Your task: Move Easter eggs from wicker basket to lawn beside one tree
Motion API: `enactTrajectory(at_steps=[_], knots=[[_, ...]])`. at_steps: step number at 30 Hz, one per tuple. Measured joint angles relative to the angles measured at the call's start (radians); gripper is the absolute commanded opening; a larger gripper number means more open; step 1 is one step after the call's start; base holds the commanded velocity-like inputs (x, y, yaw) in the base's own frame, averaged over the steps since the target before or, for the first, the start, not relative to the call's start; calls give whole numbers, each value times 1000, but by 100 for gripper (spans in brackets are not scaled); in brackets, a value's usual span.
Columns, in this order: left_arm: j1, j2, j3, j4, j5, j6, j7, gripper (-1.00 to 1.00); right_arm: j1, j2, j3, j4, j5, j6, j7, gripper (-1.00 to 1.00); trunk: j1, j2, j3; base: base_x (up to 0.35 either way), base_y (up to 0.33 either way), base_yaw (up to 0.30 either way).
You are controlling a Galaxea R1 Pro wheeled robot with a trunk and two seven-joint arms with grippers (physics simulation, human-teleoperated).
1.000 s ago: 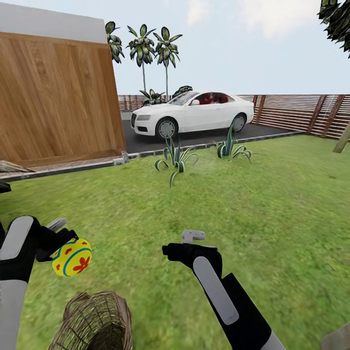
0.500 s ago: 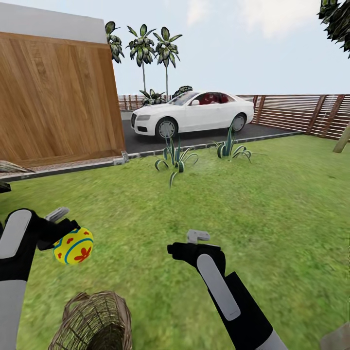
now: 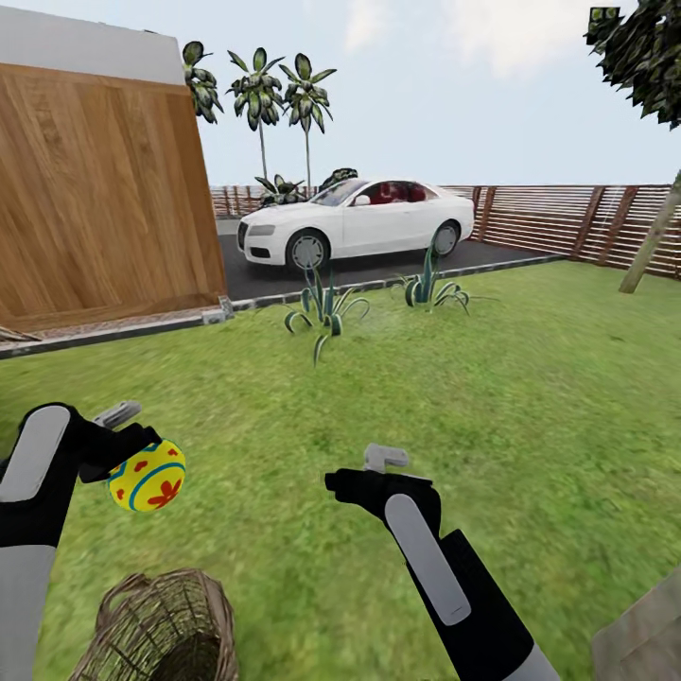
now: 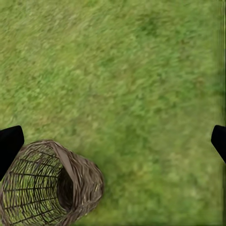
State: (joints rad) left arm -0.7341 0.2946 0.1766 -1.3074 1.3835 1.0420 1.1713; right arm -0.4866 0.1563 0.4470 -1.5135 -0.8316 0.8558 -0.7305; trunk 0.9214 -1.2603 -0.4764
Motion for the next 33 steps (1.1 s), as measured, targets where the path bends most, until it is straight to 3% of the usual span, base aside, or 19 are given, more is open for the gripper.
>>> enactTrajectory(at_steps=[14, 23, 33], knots=[[0, -2, -6, 0, -1, 0, 3, -100, 0, 0, 5, -3, 0, 0, 1, 100, 0, 0, 3, -111, -27, -97], [0, -2, -38, 0, -3, 0, 4, -100, 0, 0, 4, -3, 0, 0, 2, 100, 0, 0, 8, -234, -165, -253], [0, -2, -42, 2, -3, 0, 6, -100, 0, 0, 3, -3, 0, 0, 2, 100, 0, 0, 16, -241, -199, -271]])
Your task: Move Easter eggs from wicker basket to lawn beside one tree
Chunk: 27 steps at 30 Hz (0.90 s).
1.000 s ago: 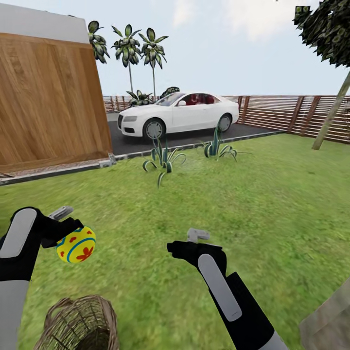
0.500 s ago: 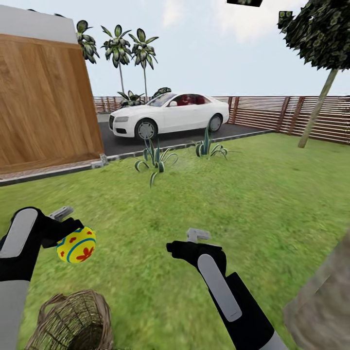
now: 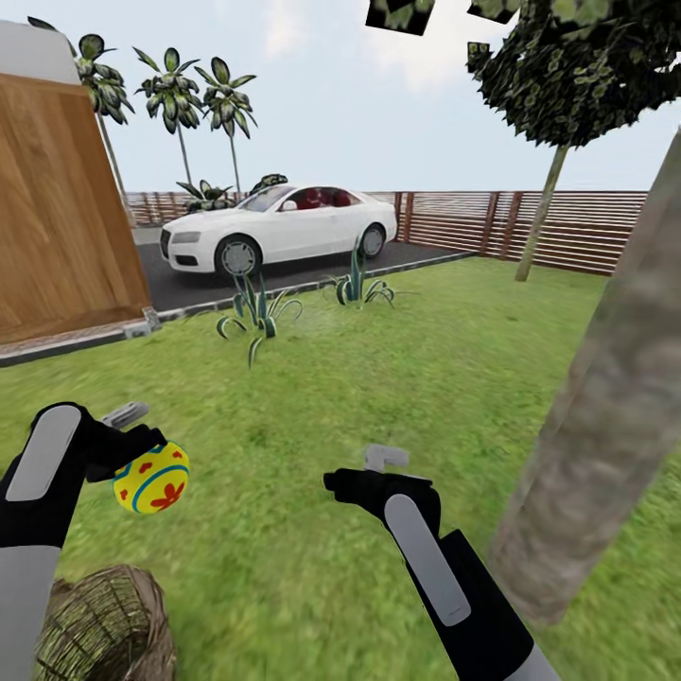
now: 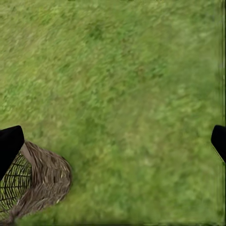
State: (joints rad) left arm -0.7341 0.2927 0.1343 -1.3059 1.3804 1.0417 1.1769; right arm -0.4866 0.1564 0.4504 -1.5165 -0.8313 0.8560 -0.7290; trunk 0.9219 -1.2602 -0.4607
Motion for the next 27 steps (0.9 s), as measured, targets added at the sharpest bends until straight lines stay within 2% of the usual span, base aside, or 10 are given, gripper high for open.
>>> enactTrajectory(at_steps=[5, 15, 27], knots=[[0, 0, -24, 0, -1, 0, 0, -100, 0, 0, 0, 0, 0, 0, 0, 100, 0, 0, 4, -241, -204, -269], [0, 0, -28, 0, -2, 0, -1, -100, 0, 0, 0, -1, 0, 0, 0, 100, 0, 0, 13, -245, -153, -269], [0, 0, -29, 1, -3, 0, -1, -100, 0, 0, -3, -1, 0, 0, 0, 100, 0, 0, 23, -83, -107, -269]])
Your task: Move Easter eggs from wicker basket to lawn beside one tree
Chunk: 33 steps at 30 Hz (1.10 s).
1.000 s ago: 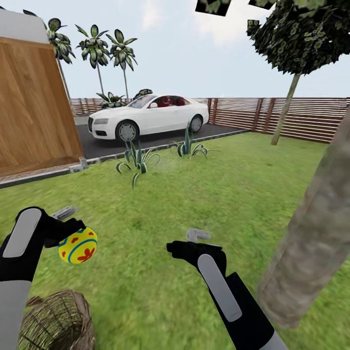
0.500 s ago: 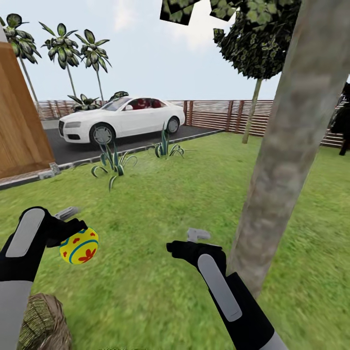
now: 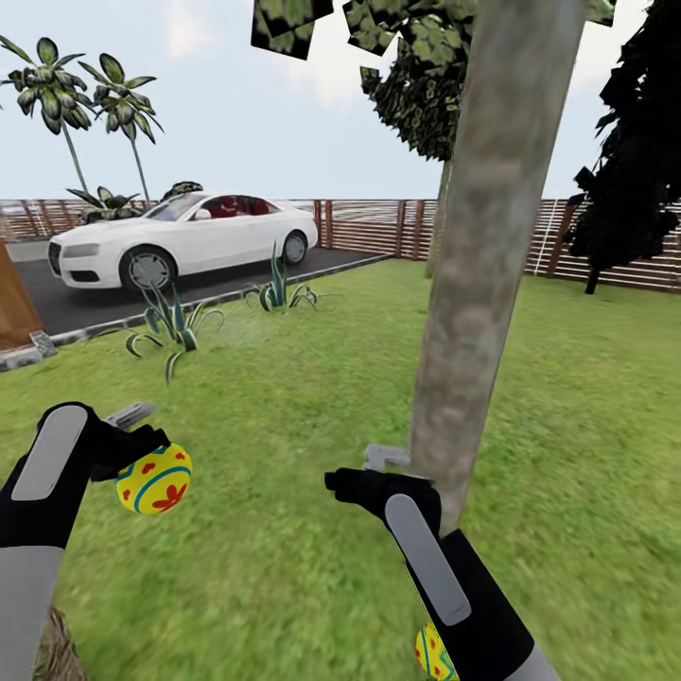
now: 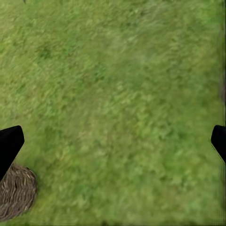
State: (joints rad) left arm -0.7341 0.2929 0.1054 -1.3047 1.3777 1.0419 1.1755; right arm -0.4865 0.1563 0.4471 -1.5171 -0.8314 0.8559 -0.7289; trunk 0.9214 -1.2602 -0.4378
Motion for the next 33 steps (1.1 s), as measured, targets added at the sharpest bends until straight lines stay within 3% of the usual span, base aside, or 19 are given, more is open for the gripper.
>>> enactTrajectory(at_steps=[33], knots=[[0, 0, 0, 7, -1, 0, 2, -100, 0, 0, -2, 1, 0, 0, -1, 100, 0, 0, 28, 0, -29, -269]])
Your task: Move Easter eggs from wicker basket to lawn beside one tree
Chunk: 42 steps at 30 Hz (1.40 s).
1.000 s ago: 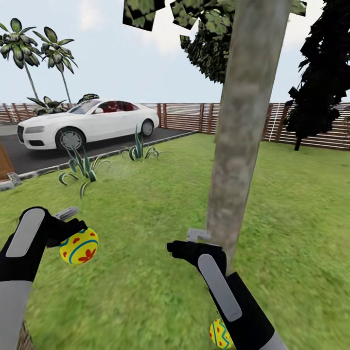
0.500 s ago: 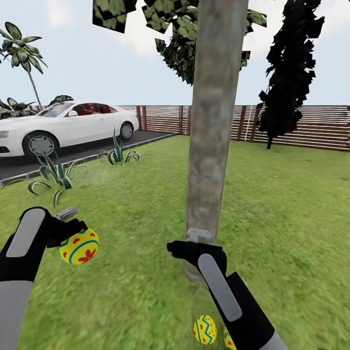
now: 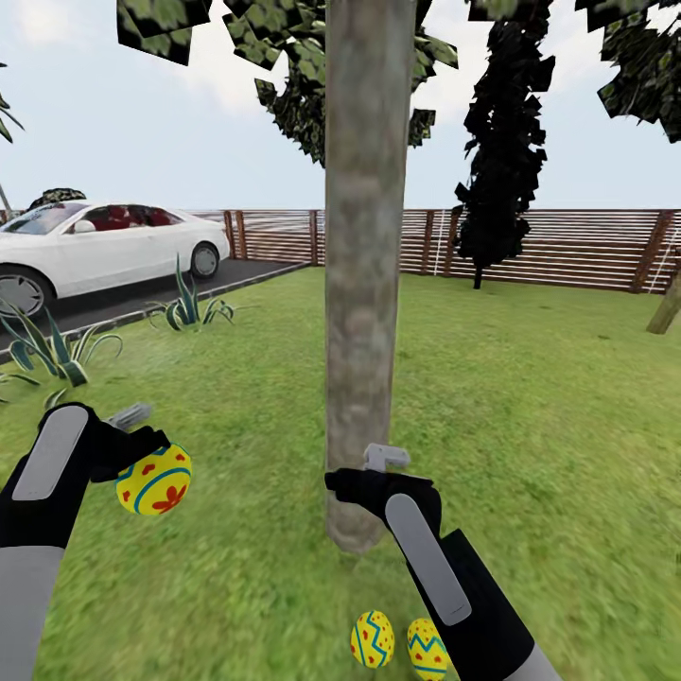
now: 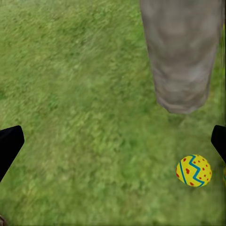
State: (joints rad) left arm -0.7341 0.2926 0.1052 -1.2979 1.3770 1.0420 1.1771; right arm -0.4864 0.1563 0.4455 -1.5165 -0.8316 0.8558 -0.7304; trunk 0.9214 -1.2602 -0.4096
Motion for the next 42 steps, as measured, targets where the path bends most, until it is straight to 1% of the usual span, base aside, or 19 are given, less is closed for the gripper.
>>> enactTrajectory(at_steps=[6, 23, 28, 33, 35, 38, 40, 42], knots=[[0, 0, 0, 1, 0, 0, 0, -100, 0, 0, 1, 0, 0, 0, 0, 100, 0, 0, 4, 0, 0, -192], [0, 3, 0, 2, 0, 0, -2, -100, 0, 0, 1, 0, 0, 1, 0, 100, 0, 0, 5, 0, 0, -7], [0, 2, 0, 2, -1, 0, -1, -100, 0, 0, -22, 0, -1, 0, 0, 100, 0, 0, 5, 0, 0, 0], [0, 1, -1, 4, -3, 0, -1, -100, 0, 0, -26, 0, -1, 0, 0, 100, 0, 0, 5, 0, 0, 0], [0, 0, -13, 5, -4, 0, -1, -100, 0, 0, -27, -1, -1, 0, 0, 100, 0, 0, 5, 0, 0, 0], [0, 0, -52, 20, -4, 0, -2, -100, 1, 0, -30, -1, -1, 1, 0, 100, 0, 0, 5, 0, 0, 0], [0, 0, -73, 54, -5, 0, -4, -100, 1, 0, -33, -1, -1, 2, 0, 100, 0, 0, 5, 0, 0, 0], [0, 0, -96, 91, -6, 0, -19, -100, 1, 0, -39, -6, 0, 4, -1, 100, 0, 0, 5, 0, 0, 0]])
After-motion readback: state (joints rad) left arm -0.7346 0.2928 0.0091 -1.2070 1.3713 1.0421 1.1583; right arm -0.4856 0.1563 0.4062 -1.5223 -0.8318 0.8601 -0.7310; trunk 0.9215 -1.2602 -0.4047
